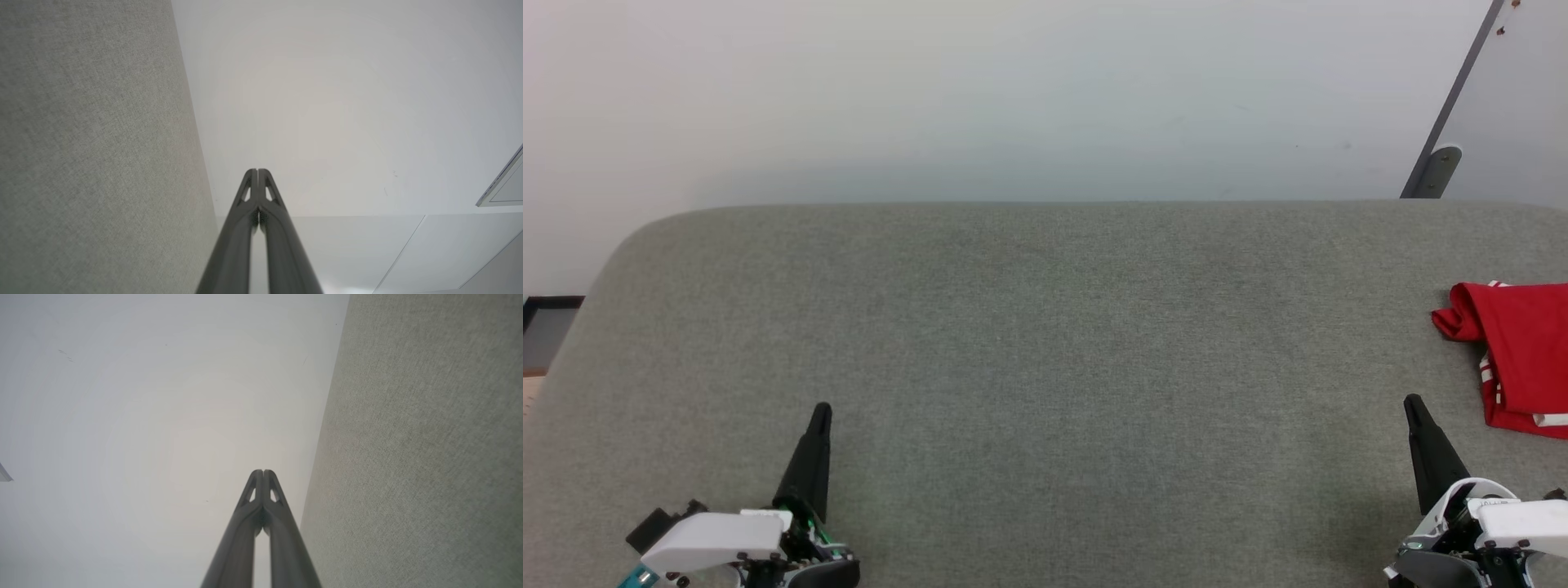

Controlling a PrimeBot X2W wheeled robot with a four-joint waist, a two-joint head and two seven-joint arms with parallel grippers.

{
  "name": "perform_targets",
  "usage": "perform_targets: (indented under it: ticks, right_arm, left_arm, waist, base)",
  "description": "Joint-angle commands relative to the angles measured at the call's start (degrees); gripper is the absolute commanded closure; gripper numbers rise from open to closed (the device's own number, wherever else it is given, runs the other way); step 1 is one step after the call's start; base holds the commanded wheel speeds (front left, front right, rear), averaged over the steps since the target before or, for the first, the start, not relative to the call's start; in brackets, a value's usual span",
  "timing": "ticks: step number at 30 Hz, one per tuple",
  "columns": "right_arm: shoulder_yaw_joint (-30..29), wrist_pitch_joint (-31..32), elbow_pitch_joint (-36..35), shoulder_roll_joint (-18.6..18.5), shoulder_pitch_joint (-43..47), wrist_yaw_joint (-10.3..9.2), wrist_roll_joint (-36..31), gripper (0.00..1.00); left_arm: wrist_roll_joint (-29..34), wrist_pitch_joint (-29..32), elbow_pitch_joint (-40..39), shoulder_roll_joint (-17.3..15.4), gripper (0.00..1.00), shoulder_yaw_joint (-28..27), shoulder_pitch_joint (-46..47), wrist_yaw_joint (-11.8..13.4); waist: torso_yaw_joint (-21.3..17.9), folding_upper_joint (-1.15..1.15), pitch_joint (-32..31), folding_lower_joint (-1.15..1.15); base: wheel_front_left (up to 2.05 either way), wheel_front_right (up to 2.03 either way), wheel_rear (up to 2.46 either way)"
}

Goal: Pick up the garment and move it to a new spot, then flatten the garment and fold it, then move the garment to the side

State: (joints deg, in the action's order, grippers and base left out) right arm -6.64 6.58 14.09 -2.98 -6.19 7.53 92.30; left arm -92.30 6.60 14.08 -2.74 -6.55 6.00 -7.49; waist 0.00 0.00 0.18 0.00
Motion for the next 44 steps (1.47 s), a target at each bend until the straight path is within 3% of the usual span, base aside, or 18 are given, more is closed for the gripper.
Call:
perform_targets:
  ticks: [1, 44]
  right_arm:
    - [0.2, 0.1, -0.1, 0.2, -0.1, -0.07, 0.2, 1.0]
    - [0.2, 0.1, -0.1, 0.2, -0.1, -0.08, 0.2, 1.0]
  left_arm:
    - [-0.2, 0.1, -0.1, 0.0, 1.0, -0.1, 0.5, 0.0]
    - [-0.2, 0.1, -0.1, 0.0, 1.0, -0.1, 0.5, 0.0]
  waist:
    - [0.0, 0.0, 0.0, 0.0]
    - [0.0, 0.0, 0.0, 0.0]
  base:
    - [0.0, 0.0, 0.0]
    - [0.0, 0.0, 0.0]
